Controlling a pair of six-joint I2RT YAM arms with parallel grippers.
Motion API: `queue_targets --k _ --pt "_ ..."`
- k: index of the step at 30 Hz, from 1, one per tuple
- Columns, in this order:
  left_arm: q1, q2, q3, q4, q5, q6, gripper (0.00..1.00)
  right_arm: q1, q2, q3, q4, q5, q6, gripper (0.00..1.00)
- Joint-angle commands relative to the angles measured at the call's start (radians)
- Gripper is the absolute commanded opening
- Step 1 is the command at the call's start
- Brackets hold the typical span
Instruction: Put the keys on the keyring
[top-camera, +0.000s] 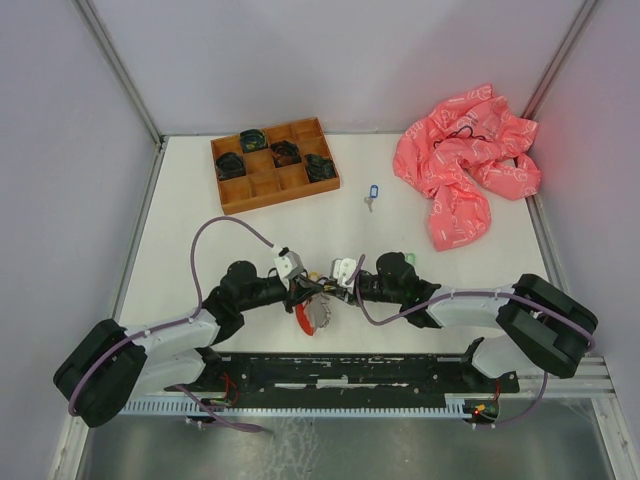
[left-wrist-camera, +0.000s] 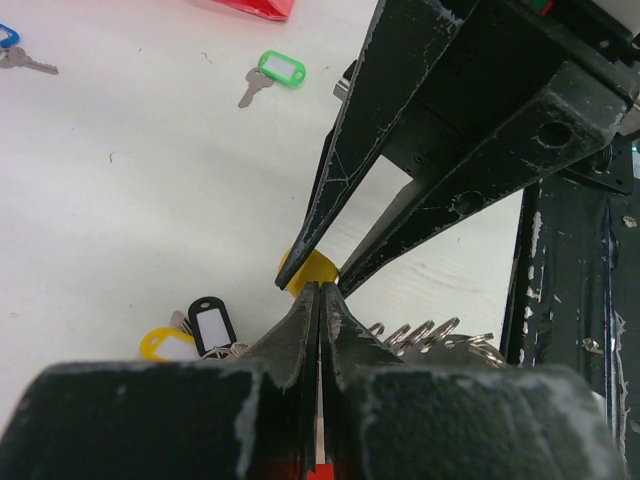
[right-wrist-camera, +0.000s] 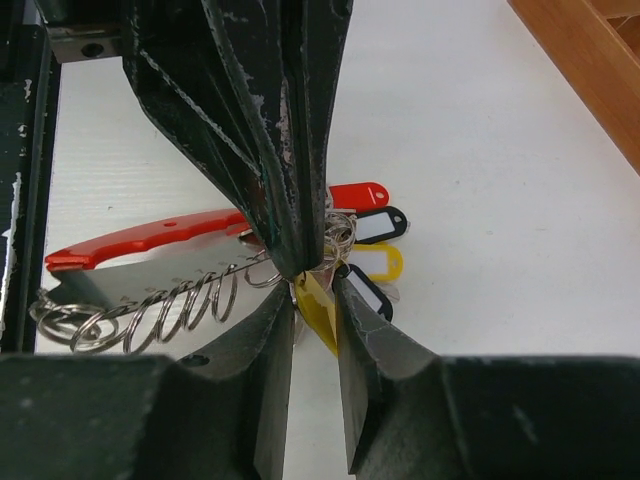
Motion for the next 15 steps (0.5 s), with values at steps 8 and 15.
queue_targets --k 8,15 --pt "0.002 0.004 0.047 0.059 0.024 -0.094 0.03 0.017 -0.013 0.073 0.017 -0.03 -0.035 0.07" --pt "0.003 -0.043 0.013 0.045 -0.069 -0.103 0.2 0.017 -0.118 0.091 -0.167 0.031 -0.137 0.01"
